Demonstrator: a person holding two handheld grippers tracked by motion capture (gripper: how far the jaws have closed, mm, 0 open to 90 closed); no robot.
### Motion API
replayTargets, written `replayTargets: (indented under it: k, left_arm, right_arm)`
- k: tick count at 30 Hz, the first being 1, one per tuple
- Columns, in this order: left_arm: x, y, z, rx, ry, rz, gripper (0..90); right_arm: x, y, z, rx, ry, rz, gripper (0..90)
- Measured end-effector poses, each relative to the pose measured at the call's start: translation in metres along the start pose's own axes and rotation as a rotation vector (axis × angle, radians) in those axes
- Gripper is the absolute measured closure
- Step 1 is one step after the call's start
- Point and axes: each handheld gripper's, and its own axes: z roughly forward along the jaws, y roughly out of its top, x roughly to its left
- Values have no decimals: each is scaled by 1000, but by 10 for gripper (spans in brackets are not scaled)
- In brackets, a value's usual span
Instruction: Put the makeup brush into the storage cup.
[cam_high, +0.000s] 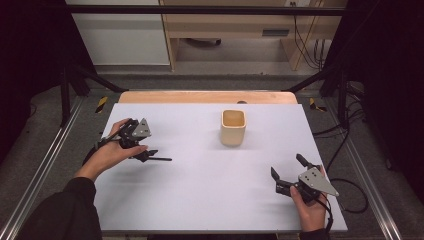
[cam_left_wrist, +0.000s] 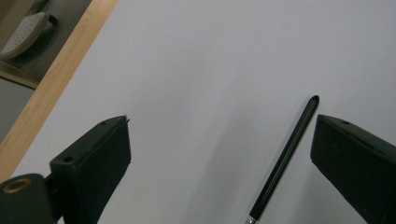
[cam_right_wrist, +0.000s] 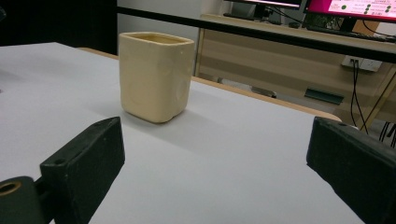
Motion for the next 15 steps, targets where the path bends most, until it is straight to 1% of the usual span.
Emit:
replayTargets:
  k: [1, 2, 4, 6, 9, 11, 13, 15]
  left_arm:
    - [0, -1, 0, -3, -9, 3, 47]
    - [0, -1, 0, -3, -9, 3, 46]
    - [-1, -1, 1, -19, -27, 7, 47]
    - [-3, -1, 3, -14, -27, 6, 48]
    - [-5, -1, 6, -15, -41, 11, 48]
    - [-5, 0, 8, -6, -48, 1, 64]
    - [-6, 1, 10, -5, -41, 8, 68]
    - [-6, 2, 11, -2, -44, 4, 67]
  right_arm:
    - [0, 0, 0, 3, 0, 1, 44]
    - [0, 0, 0, 5, -1, 1, 44]
    - [0, 0, 0, 6, -3, 0, 44]
    - [-1, 0, 0, 5, -10, 3, 43]
    - [-1, 0, 0, 5, -11, 3, 43]
    - [-1, 0, 1, 7, -6, 2, 45]
    - [-1, 0, 1, 8, -5, 0, 45]
    - [0, 0, 1, 8, -5, -8, 45]
